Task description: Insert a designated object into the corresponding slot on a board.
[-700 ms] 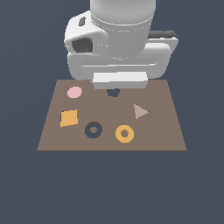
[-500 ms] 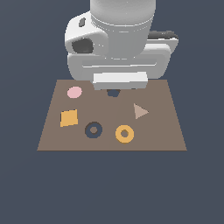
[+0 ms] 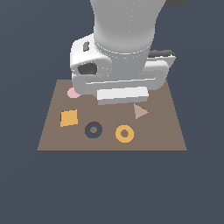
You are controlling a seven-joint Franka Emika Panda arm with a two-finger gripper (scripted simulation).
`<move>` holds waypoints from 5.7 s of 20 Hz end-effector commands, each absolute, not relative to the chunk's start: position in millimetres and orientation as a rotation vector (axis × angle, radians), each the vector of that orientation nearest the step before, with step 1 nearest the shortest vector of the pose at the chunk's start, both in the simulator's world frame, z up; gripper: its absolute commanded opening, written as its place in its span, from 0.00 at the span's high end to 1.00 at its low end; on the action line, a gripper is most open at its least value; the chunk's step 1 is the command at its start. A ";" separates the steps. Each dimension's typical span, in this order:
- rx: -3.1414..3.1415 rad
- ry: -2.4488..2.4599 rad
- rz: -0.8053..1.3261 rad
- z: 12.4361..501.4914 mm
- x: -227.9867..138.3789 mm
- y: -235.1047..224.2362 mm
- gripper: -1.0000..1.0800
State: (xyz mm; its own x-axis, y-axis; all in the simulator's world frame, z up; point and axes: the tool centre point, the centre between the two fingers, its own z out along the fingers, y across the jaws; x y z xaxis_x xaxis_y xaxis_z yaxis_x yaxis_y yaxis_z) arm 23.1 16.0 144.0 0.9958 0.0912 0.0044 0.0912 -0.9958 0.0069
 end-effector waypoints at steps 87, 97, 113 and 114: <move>2.961 -1.051 0.002 34.8 131.1 0.6 1.00; 2.672 -1.655 0.002 36.6 130.1 -23.6 1.00; 1.960 -2.457 0.001 39.2 107.5 -55.5 1.00; 1.913 -2.494 0.001 39.3 105.6 -56.7 1.00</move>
